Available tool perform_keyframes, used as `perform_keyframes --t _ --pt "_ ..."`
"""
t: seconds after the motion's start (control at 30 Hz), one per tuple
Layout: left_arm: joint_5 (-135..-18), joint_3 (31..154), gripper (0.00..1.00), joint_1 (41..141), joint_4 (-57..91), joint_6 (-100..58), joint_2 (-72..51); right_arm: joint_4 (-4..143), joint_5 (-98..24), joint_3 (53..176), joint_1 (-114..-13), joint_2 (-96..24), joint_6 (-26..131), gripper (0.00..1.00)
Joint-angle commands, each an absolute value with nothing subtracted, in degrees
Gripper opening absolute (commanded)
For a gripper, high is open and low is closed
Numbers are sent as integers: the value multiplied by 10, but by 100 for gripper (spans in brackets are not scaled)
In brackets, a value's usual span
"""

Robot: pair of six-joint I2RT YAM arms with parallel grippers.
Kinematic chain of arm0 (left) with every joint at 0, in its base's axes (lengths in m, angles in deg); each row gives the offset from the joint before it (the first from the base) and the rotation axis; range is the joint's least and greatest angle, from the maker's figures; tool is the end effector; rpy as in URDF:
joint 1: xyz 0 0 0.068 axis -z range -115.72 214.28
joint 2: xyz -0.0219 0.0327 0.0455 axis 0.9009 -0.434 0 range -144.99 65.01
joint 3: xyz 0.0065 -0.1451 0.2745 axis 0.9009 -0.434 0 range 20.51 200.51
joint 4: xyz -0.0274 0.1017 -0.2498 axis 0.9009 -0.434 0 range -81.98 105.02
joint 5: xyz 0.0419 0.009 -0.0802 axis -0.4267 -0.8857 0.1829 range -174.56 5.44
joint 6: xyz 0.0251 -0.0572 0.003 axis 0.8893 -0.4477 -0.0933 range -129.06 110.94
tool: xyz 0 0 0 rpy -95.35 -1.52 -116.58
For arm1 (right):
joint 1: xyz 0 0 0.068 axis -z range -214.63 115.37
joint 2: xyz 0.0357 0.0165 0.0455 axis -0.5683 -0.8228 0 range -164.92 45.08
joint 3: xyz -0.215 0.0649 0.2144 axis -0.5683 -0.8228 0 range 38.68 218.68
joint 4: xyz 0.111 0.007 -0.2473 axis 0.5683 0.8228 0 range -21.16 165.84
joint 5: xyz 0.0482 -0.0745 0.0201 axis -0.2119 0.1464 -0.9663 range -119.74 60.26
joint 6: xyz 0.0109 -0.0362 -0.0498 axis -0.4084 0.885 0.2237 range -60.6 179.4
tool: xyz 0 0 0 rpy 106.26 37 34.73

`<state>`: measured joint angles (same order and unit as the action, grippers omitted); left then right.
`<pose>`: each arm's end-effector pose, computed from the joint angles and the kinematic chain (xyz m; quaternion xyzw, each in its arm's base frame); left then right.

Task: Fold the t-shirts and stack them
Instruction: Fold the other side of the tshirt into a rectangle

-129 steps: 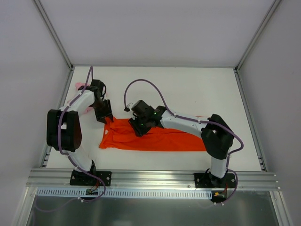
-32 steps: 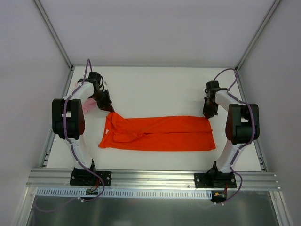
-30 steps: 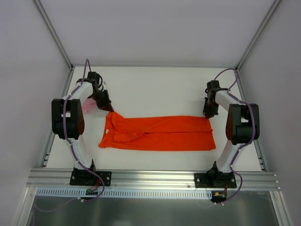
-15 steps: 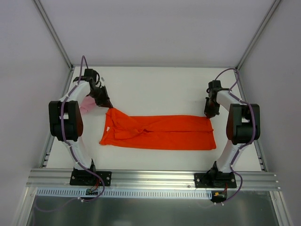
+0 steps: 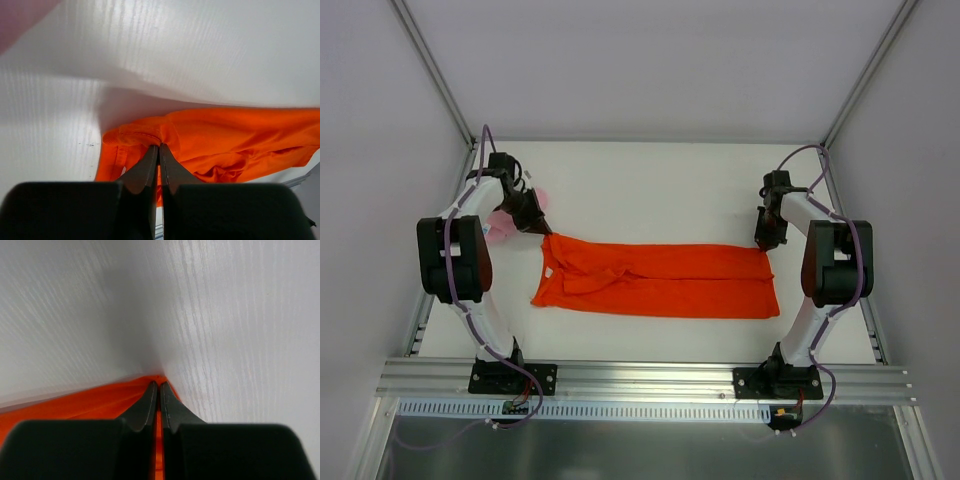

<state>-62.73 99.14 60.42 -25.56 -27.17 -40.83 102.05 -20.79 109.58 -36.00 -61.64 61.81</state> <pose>0.4021 0.0094 0.2320 -0.1478 0.9528 -0.2078 0.1646 0.3927 0.0020 0.1896 -0.0181 0.9803 -0.0783 0.1807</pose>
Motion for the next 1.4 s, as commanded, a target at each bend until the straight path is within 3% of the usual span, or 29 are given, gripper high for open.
perform_keyframes --t 0.0,0.67,0.7,0.73,0.8,0.93,1.0,1.07,1.2,1.23,1.37 --pt "-641 983 0 593 -244 -255 -388 1014 -194 1095 -354 -600 626 1" --pt "-617 1037 0 580 -245 -241 -481 1018 -186 1101 -352 -607 627 2" --pt "-613 1037 4 579 -244 -240 -484 1016 -186 1101 -352 -607 630 5" --pt "-607 1040 13 580 -244 -239 -484 1015 -189 1100 -352 -603 631 19" --pt "-601 1042 34 580 -241 -236 -478 1010 -195 1097 -352 -600 635 31" --pt "-592 1046 54 580 -238 -235 -457 1000 -214 1092 -355 -579 644 55" --pt "-583 1056 61 580 -239 -237 -436 996 -213 1088 -360 -563 646 61" --pt "-580 1067 64 580 -242 -240 -419 995 -215 1092 -367 -534 650 69" --pt "-581 1120 65 580 -283 -242 -375 1028 -202 1123 -383 -484 657 72" --pt "-584 1136 65 580 -294 -243 -367 1035 -193 1136 -389 -473 661 78" --pt "-568 1113 57 587 -352 -243 -314 1072 -202 1165 -476 -418 683 80"
